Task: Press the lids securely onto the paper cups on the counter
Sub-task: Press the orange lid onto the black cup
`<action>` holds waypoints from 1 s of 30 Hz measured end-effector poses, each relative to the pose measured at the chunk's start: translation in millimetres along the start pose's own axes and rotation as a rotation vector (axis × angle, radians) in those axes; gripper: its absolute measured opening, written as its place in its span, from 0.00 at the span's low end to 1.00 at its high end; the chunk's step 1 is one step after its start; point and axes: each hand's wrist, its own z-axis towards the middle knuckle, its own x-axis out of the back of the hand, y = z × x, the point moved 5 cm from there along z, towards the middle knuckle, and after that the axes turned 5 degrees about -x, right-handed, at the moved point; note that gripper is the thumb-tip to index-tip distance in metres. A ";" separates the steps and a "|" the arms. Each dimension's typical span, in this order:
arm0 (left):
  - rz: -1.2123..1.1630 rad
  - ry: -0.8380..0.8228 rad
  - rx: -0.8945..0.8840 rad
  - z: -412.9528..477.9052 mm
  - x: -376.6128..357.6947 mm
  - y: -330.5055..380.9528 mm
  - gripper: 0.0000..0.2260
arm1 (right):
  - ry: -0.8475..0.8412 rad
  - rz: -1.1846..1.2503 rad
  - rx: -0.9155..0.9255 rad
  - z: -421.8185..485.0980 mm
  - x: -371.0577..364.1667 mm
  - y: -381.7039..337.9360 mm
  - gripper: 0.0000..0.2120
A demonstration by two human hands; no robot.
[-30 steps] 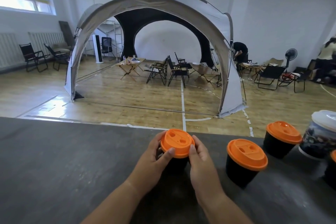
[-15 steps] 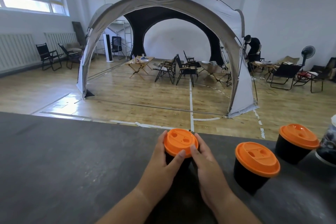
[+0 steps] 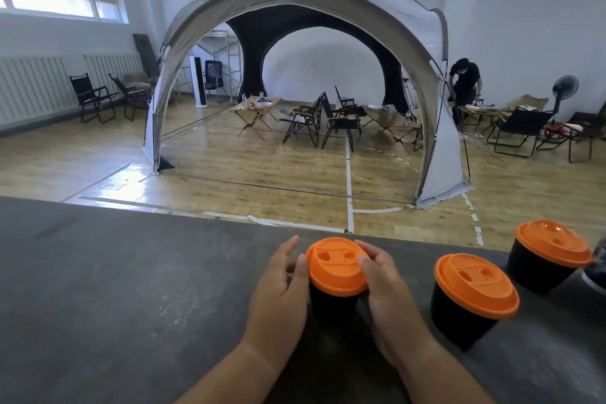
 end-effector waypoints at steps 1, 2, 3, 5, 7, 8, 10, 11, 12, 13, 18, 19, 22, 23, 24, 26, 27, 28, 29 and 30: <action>0.005 0.006 -0.002 -0.4 0.9 1.7 0.32 | 0.007 0.003 0.001 0.3 1.1 -0.5 0.11; 0.004 0.013 -0.007 -0.3 1.6 2.9 0.32 | 0.011 0.002 0.001 0.9 2.5 -0.6 0.11; 0.009 0.018 -0.012 -0.5 2.6 3.3 0.32 | 0.010 -0.006 0.001 1.3 3.5 -0.8 0.11; 0.038 0.022 -0.033 -0.4 4.5 5.1 0.31 | -0.006 -0.034 0.004 1.7 4.6 -1.6 0.12; 0.041 0.021 -0.047 0.2 5.7 6.2 0.29 | -0.026 -0.073 0.010 2.8 5.3 -2.1 0.13; 0.022 0.021 -0.044 0.3 6.0 8.0 0.27 | -0.038 -0.092 0.010 2.8 5.3 -2.7 0.13; -0.021 0.014 -0.041 2.0 6.1 11.1 0.24 | -0.067 -0.109 -0.009 3.0 4.8 -2.8 0.13; -0.046 -0.002 -0.037 3.6 5.4 11.8 0.22 | -0.091 -0.113 -0.022 2.8 3.9 -2.4 0.13; -0.078 -0.038 -0.026 5.0 3.8 12.1 0.21 | -0.120 -0.120 -0.034 2.0 2.9 -2.2 0.13; -0.112 -0.082 -0.013 6.5 1.2 10.9 0.21 | -0.148 -0.132 -0.042 1.1 2.0 -2.6 0.13; -0.207 -0.201 0.015 3.0 -7.1 8.7 0.18 | -0.102 -0.193 0.076 -1.5 3.4 -7.8 0.13; -0.203 -0.215 0.009 1.6 -8.1 9.1 0.18 | -0.030 -0.213 0.136 -2.7 6.8 -9.3 0.14; -0.189 -0.219 -0.013 -1.9 -9.0 10.2 0.20 | -0.013 -0.252 0.217 -9.3 6.3 -8.7 0.26; -0.202 -0.213 -0.021 -2.8 -8.9 9.8 0.20 | -0.090 -0.274 0.203 -10.3 1.8 -4.9 0.31; -0.221 -0.209 -0.023 -3.5 -8.9 9.3 0.19 | -0.153 -0.316 0.183 -10.7 -2.2 -2.0 0.37; -0.260 -0.209 -0.021 -3.6 -9.1 7.8 0.20 | -0.208 -0.442 0.167 -9.5 -4.6 0.2 0.44; -0.265 -0.209 -0.025 -3.1 -9.1 6.7 0.20 | -0.212 -0.484 0.176 -8.6 -4.7 -0.8 0.44; -0.260 -0.206 -0.033 -2.7 -9.2 6.5 0.20 | -0.209 -0.509 0.184 -8.1 -4.5 -2.5 0.44; -0.257 -0.202 -0.044 -3.0 -9.2 6.5 0.21 | -0.205 -0.524 0.192 -7.9 -4.1 -3.7 0.43; -0.252 -0.196 -0.049 -3.8 -9.2 6.1 0.21 | -0.203 -0.533 0.196 -7.9 -3.5 -3.5 0.42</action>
